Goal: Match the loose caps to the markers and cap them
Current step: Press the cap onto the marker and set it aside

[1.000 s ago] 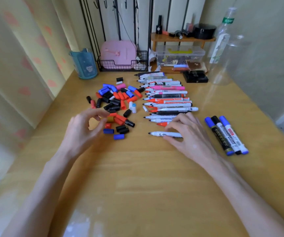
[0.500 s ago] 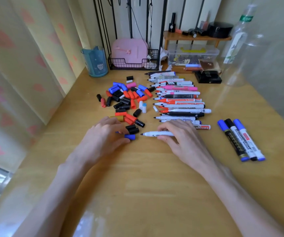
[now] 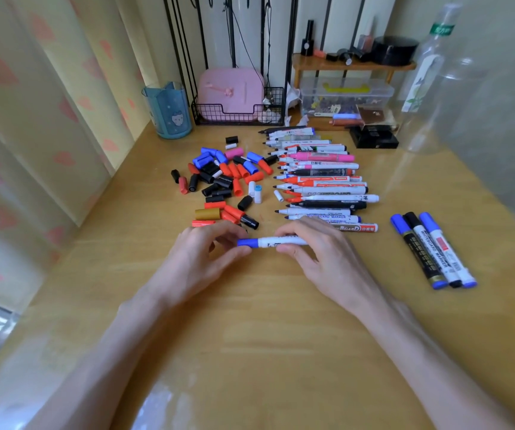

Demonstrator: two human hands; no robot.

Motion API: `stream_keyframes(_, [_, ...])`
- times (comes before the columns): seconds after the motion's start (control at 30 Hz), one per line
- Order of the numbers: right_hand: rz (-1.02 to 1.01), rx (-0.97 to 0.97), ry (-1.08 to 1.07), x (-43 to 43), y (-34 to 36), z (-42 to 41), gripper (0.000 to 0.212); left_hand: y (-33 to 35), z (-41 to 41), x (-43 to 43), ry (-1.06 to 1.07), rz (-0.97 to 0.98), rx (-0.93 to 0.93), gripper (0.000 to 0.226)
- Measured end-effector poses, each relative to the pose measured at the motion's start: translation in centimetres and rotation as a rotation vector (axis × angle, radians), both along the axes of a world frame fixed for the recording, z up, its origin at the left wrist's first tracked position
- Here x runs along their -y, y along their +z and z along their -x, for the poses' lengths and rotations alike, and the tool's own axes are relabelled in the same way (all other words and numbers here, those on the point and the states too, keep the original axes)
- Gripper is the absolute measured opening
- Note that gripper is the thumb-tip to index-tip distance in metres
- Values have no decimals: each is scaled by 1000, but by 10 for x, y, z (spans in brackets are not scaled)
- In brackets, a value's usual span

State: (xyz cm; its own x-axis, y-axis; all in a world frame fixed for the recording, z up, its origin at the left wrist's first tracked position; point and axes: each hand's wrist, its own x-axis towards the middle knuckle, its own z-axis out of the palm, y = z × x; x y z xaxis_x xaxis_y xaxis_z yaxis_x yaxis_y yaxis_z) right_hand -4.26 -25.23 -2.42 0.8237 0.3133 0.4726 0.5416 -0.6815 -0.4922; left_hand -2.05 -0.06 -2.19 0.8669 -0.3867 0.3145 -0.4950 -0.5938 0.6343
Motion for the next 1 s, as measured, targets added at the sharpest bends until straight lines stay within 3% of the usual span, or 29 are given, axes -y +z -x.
stream_keyframes(0.1, [-30,-7,5,-1,-3,2,22,-6,2,8,16,12,-8,38])
stream_keyframes(0.43, [-81,-4,-39,-6,-1,5,16,4,2,8,11,-35,89,20])
stream_keyframes(0.6, [-48,-16,-38,-5,-7,5,16,2,0,0,-2,-132,112,22])
stream_keyframes(0.87, [-71,23,-112,5,-4,2,14,5,-1,-12,50,-86,64,25])
stream_keyframes(1.0, [-61,3,-118,6,-5,3,16,2,-1,-11,28,-184,111,20])
